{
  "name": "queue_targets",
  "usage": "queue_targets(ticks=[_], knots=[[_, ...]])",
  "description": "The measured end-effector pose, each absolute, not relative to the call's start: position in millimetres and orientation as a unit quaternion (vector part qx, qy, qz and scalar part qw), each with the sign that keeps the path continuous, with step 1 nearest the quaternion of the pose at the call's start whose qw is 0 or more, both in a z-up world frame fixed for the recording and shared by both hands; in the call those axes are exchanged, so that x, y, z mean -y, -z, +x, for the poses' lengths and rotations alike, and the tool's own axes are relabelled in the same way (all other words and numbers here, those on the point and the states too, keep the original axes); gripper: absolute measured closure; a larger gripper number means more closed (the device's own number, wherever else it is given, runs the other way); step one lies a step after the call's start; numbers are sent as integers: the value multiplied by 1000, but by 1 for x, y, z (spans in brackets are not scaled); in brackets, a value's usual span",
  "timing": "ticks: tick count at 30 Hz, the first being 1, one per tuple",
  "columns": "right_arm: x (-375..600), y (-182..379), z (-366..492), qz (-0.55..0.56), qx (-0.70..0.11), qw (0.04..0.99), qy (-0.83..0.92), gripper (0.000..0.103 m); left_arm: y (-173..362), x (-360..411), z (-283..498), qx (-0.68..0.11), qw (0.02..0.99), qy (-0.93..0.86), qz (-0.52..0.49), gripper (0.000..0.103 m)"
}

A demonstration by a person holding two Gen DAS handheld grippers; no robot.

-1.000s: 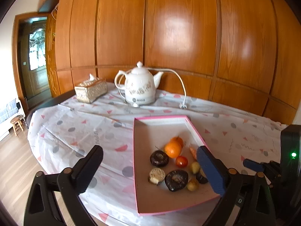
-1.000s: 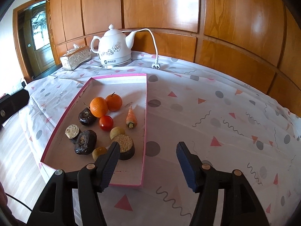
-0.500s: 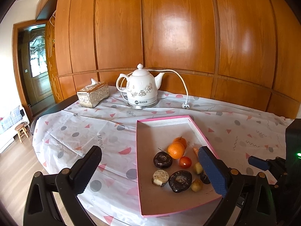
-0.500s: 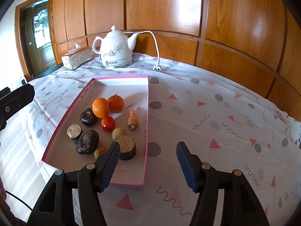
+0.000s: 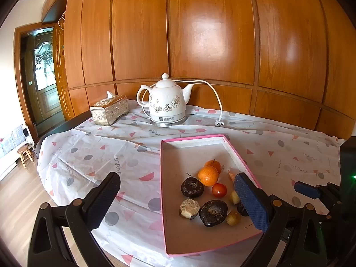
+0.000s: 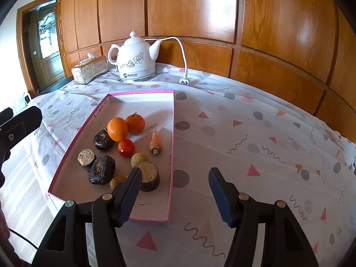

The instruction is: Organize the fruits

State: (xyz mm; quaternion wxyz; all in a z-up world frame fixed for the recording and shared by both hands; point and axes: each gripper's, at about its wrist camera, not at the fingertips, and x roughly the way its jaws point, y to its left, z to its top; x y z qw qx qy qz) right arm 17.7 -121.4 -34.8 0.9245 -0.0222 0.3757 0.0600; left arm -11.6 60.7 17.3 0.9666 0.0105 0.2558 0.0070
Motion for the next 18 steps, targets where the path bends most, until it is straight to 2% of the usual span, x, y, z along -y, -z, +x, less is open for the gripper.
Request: queue_targets(ticks=[18], knots=[[121, 40, 21, -21, -381, 922, -61, 40, -13, -62, -9, -262, 965, -11, 6, 0]])
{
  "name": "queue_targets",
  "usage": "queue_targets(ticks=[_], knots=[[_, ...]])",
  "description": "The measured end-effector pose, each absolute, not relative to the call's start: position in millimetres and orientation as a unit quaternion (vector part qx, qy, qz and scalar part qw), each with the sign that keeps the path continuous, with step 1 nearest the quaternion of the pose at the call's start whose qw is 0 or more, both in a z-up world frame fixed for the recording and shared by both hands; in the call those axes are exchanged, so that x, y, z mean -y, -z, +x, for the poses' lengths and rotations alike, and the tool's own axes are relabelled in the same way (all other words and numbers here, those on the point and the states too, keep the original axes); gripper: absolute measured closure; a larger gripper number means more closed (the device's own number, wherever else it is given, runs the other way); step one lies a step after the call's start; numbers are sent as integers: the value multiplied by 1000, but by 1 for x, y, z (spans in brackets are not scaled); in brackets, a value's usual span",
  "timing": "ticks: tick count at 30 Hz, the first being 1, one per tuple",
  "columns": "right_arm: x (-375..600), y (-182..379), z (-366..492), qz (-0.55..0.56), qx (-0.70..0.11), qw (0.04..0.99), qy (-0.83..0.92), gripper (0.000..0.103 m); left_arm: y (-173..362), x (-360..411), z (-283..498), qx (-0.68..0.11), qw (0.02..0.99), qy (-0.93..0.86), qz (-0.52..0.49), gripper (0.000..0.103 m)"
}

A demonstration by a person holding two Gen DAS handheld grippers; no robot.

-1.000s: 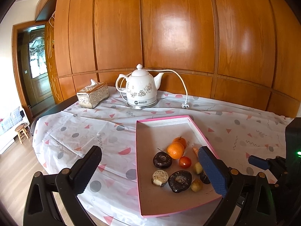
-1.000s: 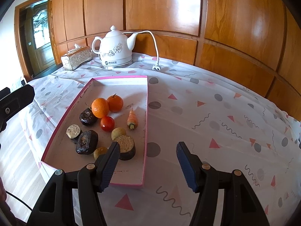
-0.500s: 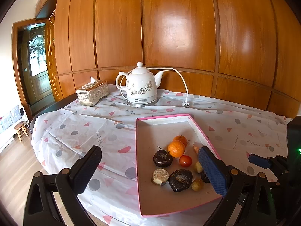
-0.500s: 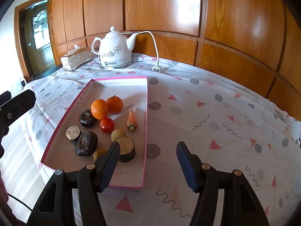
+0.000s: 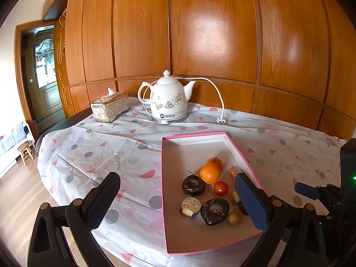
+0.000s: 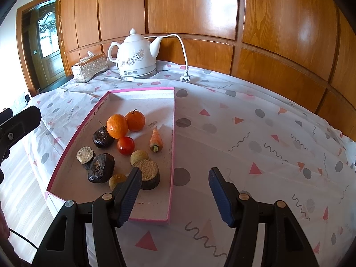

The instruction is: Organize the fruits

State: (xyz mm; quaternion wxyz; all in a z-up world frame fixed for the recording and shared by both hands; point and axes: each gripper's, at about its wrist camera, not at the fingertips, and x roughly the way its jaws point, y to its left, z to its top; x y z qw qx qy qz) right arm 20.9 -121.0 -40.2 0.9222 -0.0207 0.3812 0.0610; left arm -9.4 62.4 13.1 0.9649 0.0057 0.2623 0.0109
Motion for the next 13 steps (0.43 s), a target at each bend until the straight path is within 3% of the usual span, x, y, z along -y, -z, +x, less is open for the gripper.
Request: queue_targets(ticks=[13], knots=[[123, 41, 22, -19, -381, 922, -60, 40, -10, -63, -9, -266, 964, -9, -2, 0]])
